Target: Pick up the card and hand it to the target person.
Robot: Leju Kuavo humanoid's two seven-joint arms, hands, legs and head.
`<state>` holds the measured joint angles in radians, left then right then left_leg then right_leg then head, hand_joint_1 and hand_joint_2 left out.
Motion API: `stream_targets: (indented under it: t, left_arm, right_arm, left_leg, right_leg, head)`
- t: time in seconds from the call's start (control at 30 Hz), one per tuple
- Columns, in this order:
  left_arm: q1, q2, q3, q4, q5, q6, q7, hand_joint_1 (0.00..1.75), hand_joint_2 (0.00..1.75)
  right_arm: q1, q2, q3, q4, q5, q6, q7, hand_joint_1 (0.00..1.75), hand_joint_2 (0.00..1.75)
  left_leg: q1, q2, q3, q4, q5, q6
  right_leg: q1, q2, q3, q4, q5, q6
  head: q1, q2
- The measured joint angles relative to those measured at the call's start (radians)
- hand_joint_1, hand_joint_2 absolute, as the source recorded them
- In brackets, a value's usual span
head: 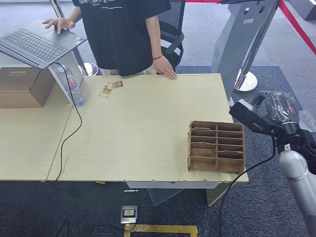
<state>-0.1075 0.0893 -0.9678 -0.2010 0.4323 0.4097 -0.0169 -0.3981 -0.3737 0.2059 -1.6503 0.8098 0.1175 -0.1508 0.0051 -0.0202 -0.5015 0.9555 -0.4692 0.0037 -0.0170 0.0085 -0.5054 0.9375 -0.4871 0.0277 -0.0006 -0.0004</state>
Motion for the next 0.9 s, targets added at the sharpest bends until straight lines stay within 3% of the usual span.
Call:
stream_targets:
  t: [0.27, 0.53, 0.9]
  left_arm:
    - [0.0, 0.0, 0.0, 0.0, -0.007, 0.0, -0.004, 0.0, 0.0]
    - [-0.009, -0.003, -0.003, 0.0, -0.024, 0.001, -0.005, 0.0, 0.0]
    - [-0.02, -0.011, -0.004, 0.0, -0.029, 0.006, 0.0, 0.0, 0.0]
  right_arm:
    - [-0.034, -0.02, -0.017, -0.022, -0.017, -0.037, 0.003, 1.75, 1.75]
    - [-0.06, -0.011, 0.016, -0.014, 0.171, -0.152, 0.064, 1.75, 1.75]
    - [-0.158, 0.065, 0.129, 0.115, 0.405, -0.329, 0.136, 1.75, 1.75]
  left_leg:
    - [0.0, 0.0, 0.0, 0.0, 0.0, 0.0]
    - [0.0, 0.0, -0.001, 0.0, 0.0, 0.0]
    - [0.0, -0.001, -0.002, -0.001, 0.0, 0.0]
  right_leg:
    - [0.0, 0.0, 0.0, 0.0, 0.0, 0.0]
    - [0.0, 0.0, 0.0, 0.0, 0.0, 0.0]
    - [0.0, -0.001, 0.0, 0.001, 0.0, 0.0]
  head:
    - [0.0, 0.0]
    - [0.0, 0.0]
    - [0.0, 0.0]
